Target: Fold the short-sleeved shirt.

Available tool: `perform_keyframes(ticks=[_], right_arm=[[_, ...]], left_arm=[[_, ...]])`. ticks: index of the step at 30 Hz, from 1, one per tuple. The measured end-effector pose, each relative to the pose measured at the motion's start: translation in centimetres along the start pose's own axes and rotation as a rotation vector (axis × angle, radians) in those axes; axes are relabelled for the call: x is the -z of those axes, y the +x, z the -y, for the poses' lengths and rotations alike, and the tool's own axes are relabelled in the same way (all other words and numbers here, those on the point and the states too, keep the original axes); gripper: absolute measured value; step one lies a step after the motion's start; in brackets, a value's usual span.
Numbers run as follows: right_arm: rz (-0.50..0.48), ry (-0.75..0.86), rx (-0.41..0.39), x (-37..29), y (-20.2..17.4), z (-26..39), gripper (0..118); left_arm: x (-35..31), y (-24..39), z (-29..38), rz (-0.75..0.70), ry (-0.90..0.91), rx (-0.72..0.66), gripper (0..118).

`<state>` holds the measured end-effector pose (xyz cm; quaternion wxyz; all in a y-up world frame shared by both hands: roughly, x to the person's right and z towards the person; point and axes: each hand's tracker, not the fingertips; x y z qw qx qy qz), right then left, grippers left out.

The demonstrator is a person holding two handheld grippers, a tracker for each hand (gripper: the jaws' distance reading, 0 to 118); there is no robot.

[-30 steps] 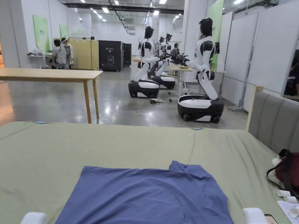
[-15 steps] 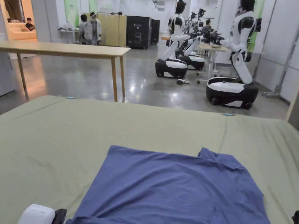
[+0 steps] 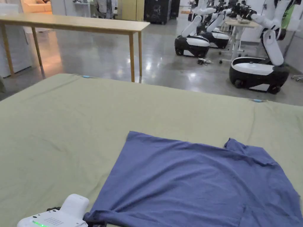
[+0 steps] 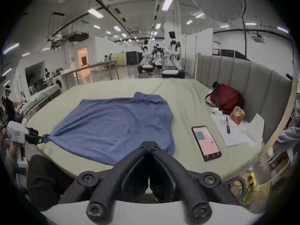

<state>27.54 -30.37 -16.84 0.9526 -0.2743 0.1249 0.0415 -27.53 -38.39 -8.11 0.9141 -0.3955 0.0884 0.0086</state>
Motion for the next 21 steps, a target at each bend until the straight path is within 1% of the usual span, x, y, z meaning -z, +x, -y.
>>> perform_keyframes(ticks=[1,2,4,5,6,7,8,9,10,11,12,14,15,17,18,19,20,21], right_arm=[[0.001,-0.012,-0.003,0.3,0.0,0.1,3],[-0.002,-0.022,-0.007,0.4,0.1,0.0,3],[-0.003,-0.063,-0.028,1.1,0.0,0.0,3],[-0.003,-0.074,-0.045,1.5,-0.1,0.0,3],[-0.004,-0.092,-0.059,2.4,0.3,-0.1,3],[-0.008,-0.115,-0.077,3.0,0.4,-0.2,4],[-0.022,-0.144,-0.095,3.8,0.5,-0.2,7],[-0.016,-0.187,-0.113,4.7,0.6,-0.2,21],[-0.023,-0.226,-0.135,5.7,0.9,-0.3,54],[-0.042,-0.25,-0.163,6.7,1.0,-0.1,80],[-0.044,-0.272,-0.196,7.6,1.0,0.2,94],[-0.025,-0.312,-0.258,9.3,0.8,0.5,94],[-0.019,-0.322,-0.273,10.1,0.8,0.7,93],[-0.035,-0.374,-0.262,11.3,1.3,1.0,93],[-0.062,-0.402,-0.225,11.8,1.6,1.0,86],[-0.088,-0.426,-0.185,12.1,2.0,1.2,45],[-0.097,-0.428,-0.147,12.3,2.4,1.3,6],[-0.118,-0.411,-0.107,12.3,2.8,1.6,6]], left_arm=[[0.5,-0.1,-0.2,0.001,-0.006,0.001,91],[1.1,-0.2,-0.4,0.007,-0.015,0.001,91],[1.7,-0.1,-0.6,0.028,-0.049,-0.008,77],[2.3,-0.2,-0.9,0.014,-0.061,-0.011,40],[3.0,-0.3,-0.7,-0.063,-0.084,0.006,0],[3.0,-0.1,-0.4,-0.033,-0.062,-0.004,0],[3.1,-0.1,-0.6,0.026,-0.087,-0.04,0],[3.1,0.1,-0.8,0.008,-0.079,-0.038,0],[3.1,0.4,-0.9,-0.002,-0.07,-0.03,0],[2.5,1.0,-1.5,-0.009,-0.064,-0.019,0],[2.3,1.4,-2.0,-0.007,-0.069,-0.015,0],[2.5,2.1,-2.3,-0.01,-0.063,0.0,0],[2.1,2.1,-2.8,-0.009,-0.065,0.002,0],[2.2,2.7,-2.9,-0.013,-0.07,0.013,0],[2.2,3.1,-2.9,-0.016,-0.07,0.018,0],[2.0,2.7,-3.1,-0.014,-0.075,0.021,0],[2.1,2.8,-3.1,-0.014,-0.079,0.029,0],[2.0,3.1,-3.1,-0.019,-0.081,0.036,0]])
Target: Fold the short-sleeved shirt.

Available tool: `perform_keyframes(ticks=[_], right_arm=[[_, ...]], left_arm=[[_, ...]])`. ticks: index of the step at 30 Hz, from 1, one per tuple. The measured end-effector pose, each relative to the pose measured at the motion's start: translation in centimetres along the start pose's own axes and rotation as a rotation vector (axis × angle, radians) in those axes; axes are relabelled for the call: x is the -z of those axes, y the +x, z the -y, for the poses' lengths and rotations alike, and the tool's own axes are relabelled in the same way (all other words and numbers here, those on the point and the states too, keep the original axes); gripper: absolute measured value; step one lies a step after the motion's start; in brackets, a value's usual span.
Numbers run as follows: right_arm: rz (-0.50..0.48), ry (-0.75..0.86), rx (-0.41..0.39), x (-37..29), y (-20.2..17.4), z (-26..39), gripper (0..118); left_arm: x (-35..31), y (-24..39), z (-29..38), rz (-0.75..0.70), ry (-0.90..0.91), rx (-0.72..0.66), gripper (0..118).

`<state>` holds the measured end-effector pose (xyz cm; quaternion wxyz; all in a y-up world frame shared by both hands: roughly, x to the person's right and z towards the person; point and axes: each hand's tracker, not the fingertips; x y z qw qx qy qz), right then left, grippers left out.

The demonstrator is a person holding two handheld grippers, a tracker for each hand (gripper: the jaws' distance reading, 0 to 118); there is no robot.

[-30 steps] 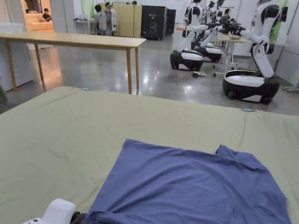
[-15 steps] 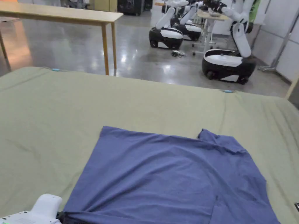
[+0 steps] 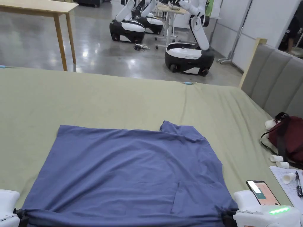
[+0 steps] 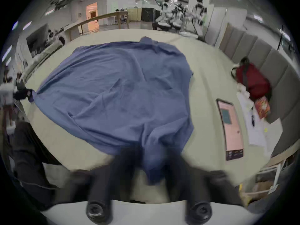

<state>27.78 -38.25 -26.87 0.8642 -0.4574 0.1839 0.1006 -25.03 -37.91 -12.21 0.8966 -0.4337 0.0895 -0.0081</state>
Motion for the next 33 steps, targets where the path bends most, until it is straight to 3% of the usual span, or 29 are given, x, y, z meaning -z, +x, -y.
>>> perform_keyframes(ticks=[6,12,15,18,21,24,25,26,27,28,29,33], right_arm=[[-0.029,0.124,0.098,-3.5,1.8,-0.9,6],[0.005,0.224,0.097,-5.7,2.3,-7.6,6],[0.052,0.197,0.096,-3.7,2.5,-12.3,6],[0.069,0.126,0.151,0.6,3.4,-15.7,6],[0.072,0.069,0.193,4.5,4.1,-17.1,6],[0.072,0.051,0.208,6.5,4.1,-17.4,7],[0.077,0.048,0.21,6.8,4.1,-17.4,12],[0.089,0.05,0.208,7.0,3.9,-17.3,25],[0.109,0.064,0.201,6.7,3.7,-17.1,46],[0.12,0.083,0.201,6.2,3.6,-16.8,71],[0.112,0.108,0.213,5.3,3.3,-16.4,77],[0.105,0.333,0.165,-0.5,-0.2,-13.3,78]], left_arm=[[-3.3,-0.6,-2.5,-0.032,0.049,0.036,0],[-3.9,-0.4,-10.4,-0.084,0.128,0.096,0],[-0.5,-0.5,-14.8,-0.099,0.08,0.113,0],[5.1,-1.2,-17.5,-0.058,-0.048,0.059,0],[9.8,-1.9,-18.2,-0.03,-0.162,-0.028,0],[11.8,-1.8,-17.8,-0.05,-0.198,-0.004,0],[11.9,-1.7,-17.7,-0.052,-0.196,-0.001,5],[11.4,-1.5,-17.3,-0.054,-0.185,-0.01,18],[10.8,-1.4,-17.1,-0.063,-0.144,-0.038,47],[10.1,-1.3,-16.8,-0.065,-0.108,-0.059,101],[9.3,-1.2,-16.3,-0.05,-0.084,-0.084,111],[2.1,0.4,-13.5,-0.016,0.162,-0.141,108]])
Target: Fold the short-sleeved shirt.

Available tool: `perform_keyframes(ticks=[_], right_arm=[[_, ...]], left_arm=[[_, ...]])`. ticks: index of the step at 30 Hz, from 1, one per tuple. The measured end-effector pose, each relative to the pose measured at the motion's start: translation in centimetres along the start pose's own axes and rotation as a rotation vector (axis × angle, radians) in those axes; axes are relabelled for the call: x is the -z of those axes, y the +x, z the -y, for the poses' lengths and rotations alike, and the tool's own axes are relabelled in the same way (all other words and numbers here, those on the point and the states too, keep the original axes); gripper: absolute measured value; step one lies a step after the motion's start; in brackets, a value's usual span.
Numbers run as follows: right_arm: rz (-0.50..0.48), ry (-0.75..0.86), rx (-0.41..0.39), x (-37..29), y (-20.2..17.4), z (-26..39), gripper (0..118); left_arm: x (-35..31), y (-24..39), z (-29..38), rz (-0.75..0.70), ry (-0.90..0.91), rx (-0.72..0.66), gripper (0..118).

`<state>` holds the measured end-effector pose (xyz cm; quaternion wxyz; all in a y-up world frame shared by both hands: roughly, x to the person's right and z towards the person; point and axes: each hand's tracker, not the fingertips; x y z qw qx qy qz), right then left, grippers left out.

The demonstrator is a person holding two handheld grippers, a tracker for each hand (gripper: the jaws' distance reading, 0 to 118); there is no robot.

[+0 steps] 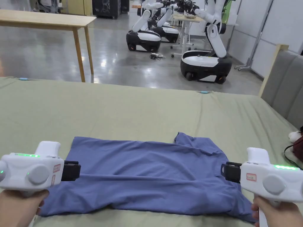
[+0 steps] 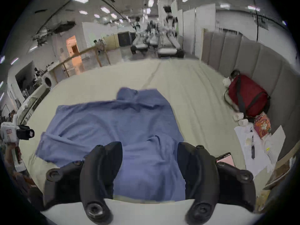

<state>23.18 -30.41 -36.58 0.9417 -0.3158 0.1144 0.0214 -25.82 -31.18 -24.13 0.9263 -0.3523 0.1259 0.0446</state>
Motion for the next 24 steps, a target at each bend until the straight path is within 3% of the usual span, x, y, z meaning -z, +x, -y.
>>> perform_keyframes(ticks=[4,6,7,8,10,11,13,17,18,19,21,22,24], right_arm=[[-0.002,0.238,0.007,-7.1,-2.9,3.8,77],[0.018,0.329,-0.016,-9.7,-4.3,5.9,72],[0.021,0.339,-0.034,-10.4,-4.9,6.7,44],[0.023,0.32,-0.042,-10.7,-5.3,7.4,34],[0.05,0.314,-0.076,-11.2,-6.4,8.5,11],[0.04,0.323,-0.097,-11.2,-6.9,8.9,3],[-0.011,0.265,-0.101,-11.0,-7.0,9.0,3],[-0.008,0.274,-0.099,-11.3,-6.9,9.2,3],[-0.014,0.264,-0.091,-11.3,-6.8,9.1,3],[-0.018,0.254,-0.085,-11.2,-6.7,9.0,3],[-0.017,0.232,-0.074,-11.1,-6.1,8.9,3],[-0.014,0.219,-0.07,-11.0,-5.9,8.9,3],[0.005,0.199,-0.062,-11.1,-5.2,8.8,3]], left_arm=[[-7.5,1.9,4.1,0.021,0.307,-0.006,107],[-9.9,2.9,6.3,-0.054,0.372,0.029,95],[-10.7,3.3,7.3,-0.069,0.384,0.029,58],[-11.5,3.6,8.3,-0.058,0.371,0.026,58],[-11.6,3.4,9.6,-0.072,0.351,0.016,27],[-11.4,3.2,10.4,-0.12,0.333,0.009,0],[-10.5,2.6,10.6,-0.074,0.238,0.033,0],[-8.2,-0.3,10.4,-0.093,0.076,-0.007,0],[-6.9,-1.2,10.2,-0.046,0.0,-0.033,8],[-5.8,-1.8,10.1,-0.021,-0.035,-0.045,33],[-3.8,-2.1,9.8,-0.055,-0.036,-0.011,101],[-2.7,-2.3,9.7,-0.082,-0.06,-0.002,107],[-0.2,-2.9,8.9,-0.102,-0.08,-0.012,104]])
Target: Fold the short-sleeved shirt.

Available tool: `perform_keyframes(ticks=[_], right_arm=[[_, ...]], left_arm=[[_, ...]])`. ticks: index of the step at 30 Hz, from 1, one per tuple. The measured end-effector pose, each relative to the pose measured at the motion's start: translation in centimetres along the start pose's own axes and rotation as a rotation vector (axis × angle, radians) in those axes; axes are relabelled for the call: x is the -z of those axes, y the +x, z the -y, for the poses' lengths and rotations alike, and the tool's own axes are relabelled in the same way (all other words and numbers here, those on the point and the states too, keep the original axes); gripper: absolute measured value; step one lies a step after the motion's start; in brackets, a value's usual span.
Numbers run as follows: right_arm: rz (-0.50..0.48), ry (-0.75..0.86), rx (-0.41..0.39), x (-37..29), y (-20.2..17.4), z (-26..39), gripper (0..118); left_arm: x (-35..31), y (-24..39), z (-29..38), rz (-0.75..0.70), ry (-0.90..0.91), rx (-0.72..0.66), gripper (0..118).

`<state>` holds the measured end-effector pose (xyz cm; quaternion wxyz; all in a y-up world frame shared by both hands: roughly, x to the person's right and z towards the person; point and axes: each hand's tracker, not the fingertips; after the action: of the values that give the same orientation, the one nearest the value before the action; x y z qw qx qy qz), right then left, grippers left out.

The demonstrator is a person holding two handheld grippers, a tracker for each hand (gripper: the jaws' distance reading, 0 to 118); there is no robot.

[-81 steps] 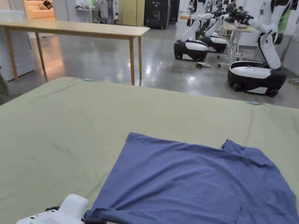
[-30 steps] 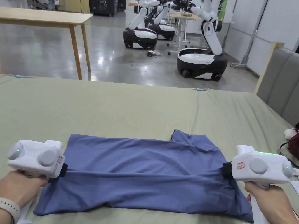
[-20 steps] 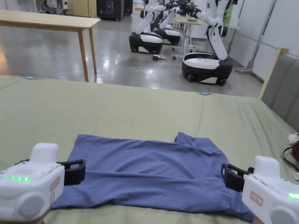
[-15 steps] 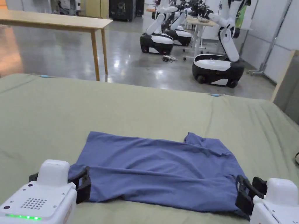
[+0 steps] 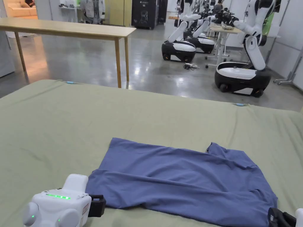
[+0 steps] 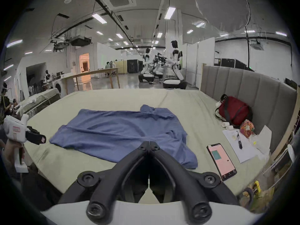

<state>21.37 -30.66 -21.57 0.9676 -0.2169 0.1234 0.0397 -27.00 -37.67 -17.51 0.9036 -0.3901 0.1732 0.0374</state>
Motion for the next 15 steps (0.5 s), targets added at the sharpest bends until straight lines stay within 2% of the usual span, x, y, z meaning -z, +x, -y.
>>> perform_keyframes(ticks=[5,7,9,10,12,15], right_arm=[[0.045,-0.046,0.003,0.1,2.2,0.1,3],[0.063,-0.073,0.006,0.4,3.3,0.0,3],[0.088,-0.103,0.006,1.0,4.5,-0.2,3],[0.1,-0.118,0.006,1.3,5.1,-0.3,3],[0.124,-0.151,0.007,2.3,6.6,-0.6,3],[0.158,-0.232,0.015,4.9,9.2,-0.5,6]], left_arm=[[5.0,0.4,-1.0,-0.036,-0.09,-0.002,102],[6.8,1.0,-0.8,-0.017,-0.135,0.04,90],[7.3,1.8,-0.7,-0.019,-0.155,0.053,86],[6.9,2.0,-0.8,-0.044,-0.146,0.049,66],[5.6,2.4,-1.2,-0.013,-0.118,0.044,9],[4.6,3.4,-1.8,-0.028,-0.094,0.113,7]])
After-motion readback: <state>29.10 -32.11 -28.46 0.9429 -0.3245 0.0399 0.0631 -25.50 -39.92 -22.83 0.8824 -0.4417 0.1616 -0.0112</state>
